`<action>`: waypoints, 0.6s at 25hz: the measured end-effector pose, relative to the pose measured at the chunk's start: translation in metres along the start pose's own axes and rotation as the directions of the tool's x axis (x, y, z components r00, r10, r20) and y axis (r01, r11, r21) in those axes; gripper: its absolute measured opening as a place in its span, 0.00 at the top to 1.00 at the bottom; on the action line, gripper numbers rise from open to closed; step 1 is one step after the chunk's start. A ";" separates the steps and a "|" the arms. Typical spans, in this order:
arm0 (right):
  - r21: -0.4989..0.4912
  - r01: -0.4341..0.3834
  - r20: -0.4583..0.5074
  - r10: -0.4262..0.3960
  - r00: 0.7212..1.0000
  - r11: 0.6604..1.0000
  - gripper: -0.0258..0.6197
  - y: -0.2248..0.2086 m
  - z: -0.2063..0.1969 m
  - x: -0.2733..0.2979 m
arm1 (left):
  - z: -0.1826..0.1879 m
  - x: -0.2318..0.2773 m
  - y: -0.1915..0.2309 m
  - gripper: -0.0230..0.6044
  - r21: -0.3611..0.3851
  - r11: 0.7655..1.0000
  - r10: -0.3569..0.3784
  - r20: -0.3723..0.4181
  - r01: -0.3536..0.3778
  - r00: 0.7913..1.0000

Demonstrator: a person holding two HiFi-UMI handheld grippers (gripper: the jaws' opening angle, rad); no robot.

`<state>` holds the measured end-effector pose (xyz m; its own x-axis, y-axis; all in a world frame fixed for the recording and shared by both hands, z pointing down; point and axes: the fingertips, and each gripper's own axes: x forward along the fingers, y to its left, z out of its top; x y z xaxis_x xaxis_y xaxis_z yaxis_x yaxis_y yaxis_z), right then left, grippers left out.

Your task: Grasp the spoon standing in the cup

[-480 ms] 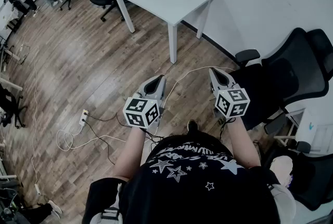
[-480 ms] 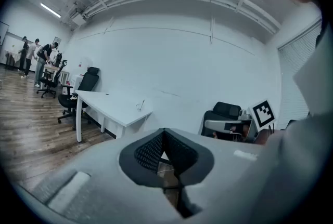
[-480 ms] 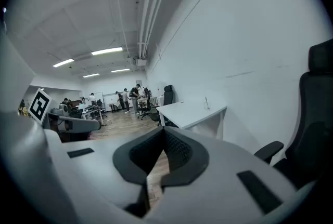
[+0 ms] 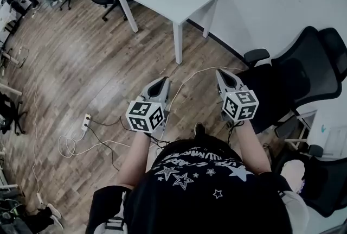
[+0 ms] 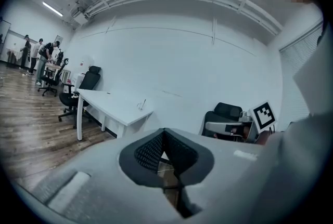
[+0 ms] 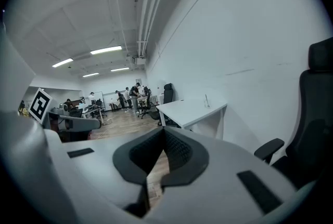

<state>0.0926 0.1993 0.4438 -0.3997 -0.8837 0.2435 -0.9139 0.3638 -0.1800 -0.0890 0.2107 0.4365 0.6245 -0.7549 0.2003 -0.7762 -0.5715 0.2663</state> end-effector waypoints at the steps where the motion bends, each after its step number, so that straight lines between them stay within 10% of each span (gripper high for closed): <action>1: 0.004 -0.002 -0.003 0.002 1.000 1.000 0.95 0.002 -0.001 0.001 | -0.001 -0.001 0.001 0.95 -0.005 1.000 0.001 -0.003 -0.001 1.000; 15: 0.048 -0.040 -0.022 0.041 0.999 0.998 0.95 0.045 -0.022 0.012 | -0.026 -0.047 0.027 0.95 -0.066 0.997 0.041 -0.027 -0.043 0.999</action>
<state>0.0453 0.2115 0.4599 -0.4385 -0.8613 0.2567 -0.8927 0.3846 -0.2348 -0.1370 0.2385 0.4587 0.5945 -0.7685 0.2368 -0.7946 -0.5163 0.3193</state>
